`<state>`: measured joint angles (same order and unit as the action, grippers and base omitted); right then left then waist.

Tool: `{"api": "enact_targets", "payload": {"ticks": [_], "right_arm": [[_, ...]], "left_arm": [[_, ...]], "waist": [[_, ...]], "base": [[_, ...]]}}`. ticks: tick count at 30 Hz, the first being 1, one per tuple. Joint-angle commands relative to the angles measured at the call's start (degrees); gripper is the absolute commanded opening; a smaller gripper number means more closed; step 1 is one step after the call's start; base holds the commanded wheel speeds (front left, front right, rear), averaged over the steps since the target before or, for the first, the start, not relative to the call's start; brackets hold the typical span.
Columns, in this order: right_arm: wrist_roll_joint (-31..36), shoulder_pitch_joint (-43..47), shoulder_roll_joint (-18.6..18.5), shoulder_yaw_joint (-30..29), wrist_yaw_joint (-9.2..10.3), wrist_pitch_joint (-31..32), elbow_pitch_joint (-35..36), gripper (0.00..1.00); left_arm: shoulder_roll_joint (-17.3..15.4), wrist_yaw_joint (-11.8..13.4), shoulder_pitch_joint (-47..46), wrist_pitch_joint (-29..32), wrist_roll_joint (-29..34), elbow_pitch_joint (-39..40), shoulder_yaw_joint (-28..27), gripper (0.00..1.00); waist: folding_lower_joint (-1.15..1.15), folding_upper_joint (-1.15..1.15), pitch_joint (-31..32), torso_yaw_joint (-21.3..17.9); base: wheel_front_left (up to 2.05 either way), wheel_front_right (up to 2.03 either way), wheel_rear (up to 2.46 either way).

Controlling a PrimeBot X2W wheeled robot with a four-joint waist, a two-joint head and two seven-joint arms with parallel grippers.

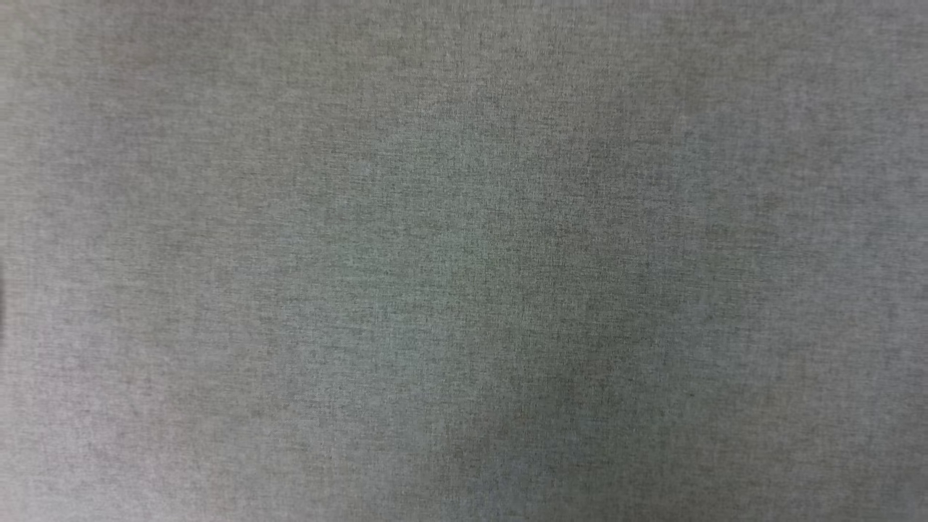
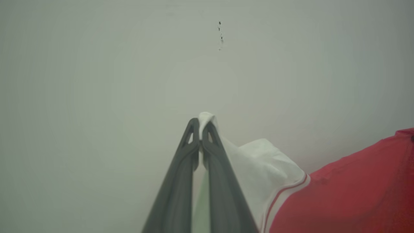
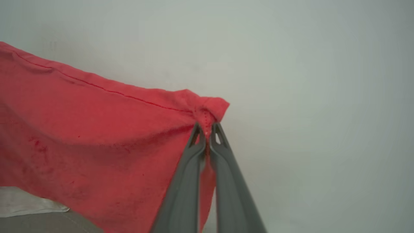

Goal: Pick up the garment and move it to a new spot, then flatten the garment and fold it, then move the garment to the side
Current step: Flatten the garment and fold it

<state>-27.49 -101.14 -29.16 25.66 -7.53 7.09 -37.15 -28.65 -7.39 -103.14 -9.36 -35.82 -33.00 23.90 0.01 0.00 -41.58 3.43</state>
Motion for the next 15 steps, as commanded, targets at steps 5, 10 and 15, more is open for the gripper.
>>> {"api": "enact_targets", "payload": {"ticks": [5,10,15], "right_arm": [[-4.4,8.6,-2.1,4.5,0.08,-1.9,1.8,0.00],[-8.1,17.6,-3.7,7.6,0.08,-3.1,5.3,0.00],[-11.3,28.6,-5.5,8.9,0.08,-4.1,9.9,0.00]], "left_arm": [[-1.8,0.0,9.7,-2.3,-1.9,2.0,1.7,0.00],[-3.3,0.4,21.5,-3.7,-4.0,5.7,1.8,0.00],[-5.9,2.2,35.3,-4.5,-6.3,11.1,0.8,0.00]], "waist": [[-0.01,0.00,2.7,-0.3],[-0.01,0.00,5.8,-0.5],[-0.01,0.00,9.8,-1.0]], "base": [[0.00,0.00,0.00],[0.00,0.00,0.00],[0.00,0.00,0.00]]}}
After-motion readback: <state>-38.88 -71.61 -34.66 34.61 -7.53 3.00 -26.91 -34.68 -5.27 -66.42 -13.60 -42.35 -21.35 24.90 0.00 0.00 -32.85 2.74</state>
